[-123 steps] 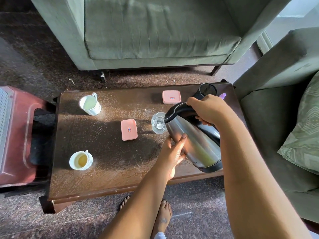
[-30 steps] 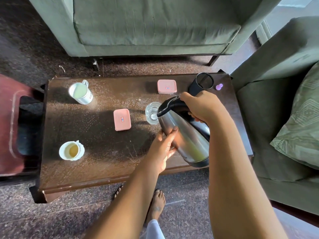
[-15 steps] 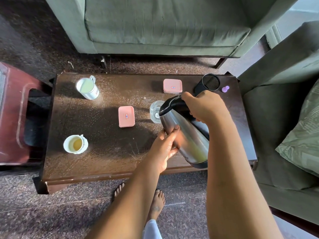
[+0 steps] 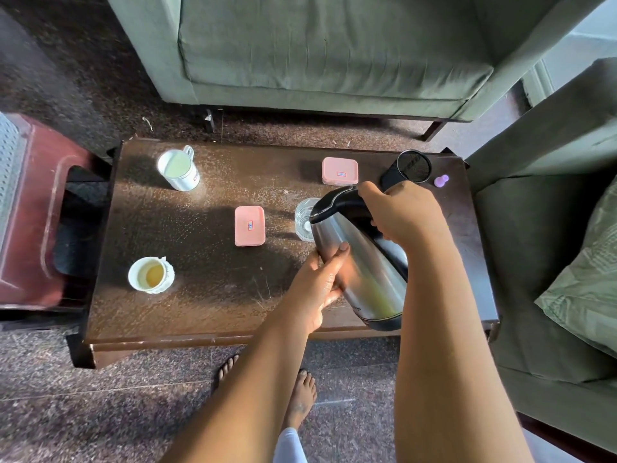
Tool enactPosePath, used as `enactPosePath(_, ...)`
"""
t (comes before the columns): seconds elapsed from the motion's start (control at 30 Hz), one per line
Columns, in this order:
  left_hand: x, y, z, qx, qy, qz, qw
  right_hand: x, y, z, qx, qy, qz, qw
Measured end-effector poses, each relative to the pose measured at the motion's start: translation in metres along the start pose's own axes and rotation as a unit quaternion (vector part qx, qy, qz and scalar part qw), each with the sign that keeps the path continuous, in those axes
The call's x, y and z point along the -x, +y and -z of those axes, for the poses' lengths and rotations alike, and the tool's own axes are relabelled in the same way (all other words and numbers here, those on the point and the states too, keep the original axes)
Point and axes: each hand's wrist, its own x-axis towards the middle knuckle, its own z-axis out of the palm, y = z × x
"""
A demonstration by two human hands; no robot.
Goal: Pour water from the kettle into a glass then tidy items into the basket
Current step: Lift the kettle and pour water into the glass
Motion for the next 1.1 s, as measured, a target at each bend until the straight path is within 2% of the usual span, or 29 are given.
enactPosePath(0.2,-0.005,-0.002,0.0,-0.008,-0.004,-0.002,1.0,0.0,0.001,0.0,0.006,0.016,0.004,1.0)
enactPosePath(1.1,-0.01,-0.005,-0.009,0.024,0.002,0.007,1.0,-0.006,-0.01,0.01,0.045,-0.007,0.001,0.999)
